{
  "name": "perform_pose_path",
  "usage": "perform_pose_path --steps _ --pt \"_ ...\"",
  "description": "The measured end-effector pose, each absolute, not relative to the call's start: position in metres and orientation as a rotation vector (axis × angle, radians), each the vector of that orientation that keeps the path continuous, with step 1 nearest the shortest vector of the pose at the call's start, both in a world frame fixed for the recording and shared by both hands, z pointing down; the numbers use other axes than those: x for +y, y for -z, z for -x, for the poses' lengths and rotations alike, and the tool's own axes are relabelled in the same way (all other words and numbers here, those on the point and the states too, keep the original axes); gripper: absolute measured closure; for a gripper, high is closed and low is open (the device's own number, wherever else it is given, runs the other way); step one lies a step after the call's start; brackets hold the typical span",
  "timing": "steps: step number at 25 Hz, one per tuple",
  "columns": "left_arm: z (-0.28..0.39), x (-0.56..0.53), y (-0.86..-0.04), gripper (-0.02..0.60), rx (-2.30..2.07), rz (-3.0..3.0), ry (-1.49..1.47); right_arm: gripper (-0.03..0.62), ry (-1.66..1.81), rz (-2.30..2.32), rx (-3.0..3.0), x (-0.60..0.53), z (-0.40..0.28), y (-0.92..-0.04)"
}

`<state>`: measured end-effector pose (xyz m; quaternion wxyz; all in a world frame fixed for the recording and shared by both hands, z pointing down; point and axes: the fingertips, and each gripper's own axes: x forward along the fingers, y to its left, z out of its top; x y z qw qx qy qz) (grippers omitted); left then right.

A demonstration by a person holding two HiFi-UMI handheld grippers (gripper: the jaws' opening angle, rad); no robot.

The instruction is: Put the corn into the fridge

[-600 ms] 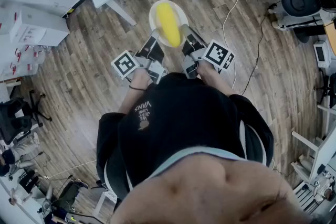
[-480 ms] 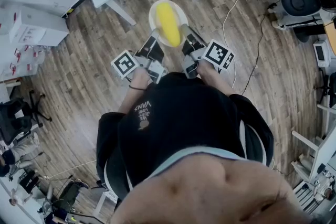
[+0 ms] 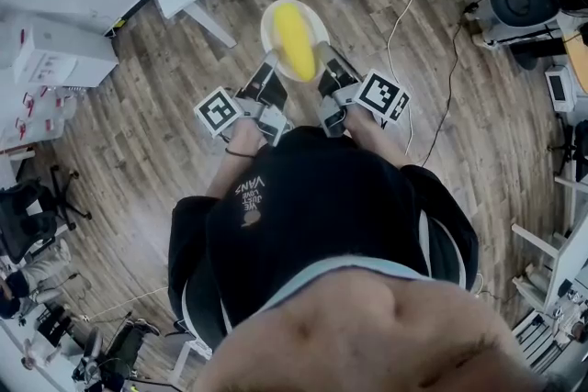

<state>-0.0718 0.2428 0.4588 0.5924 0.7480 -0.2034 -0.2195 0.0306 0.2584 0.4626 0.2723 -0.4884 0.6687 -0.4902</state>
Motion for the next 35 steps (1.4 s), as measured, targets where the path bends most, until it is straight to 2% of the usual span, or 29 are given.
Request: perform_pose_path --steps 22,35 --pt "0.104 0.205 -0.462 0.529 -0.392 -1.723 0.465 0.568 1.287 1.372 1.75 0.228 0.003 -0.463" --pt "0.08 0.152 -0.462 0.529 -0.432 -1.721 0.498 0.568 1.303 1.334 1.797 0.17 -0.022 -0.462"
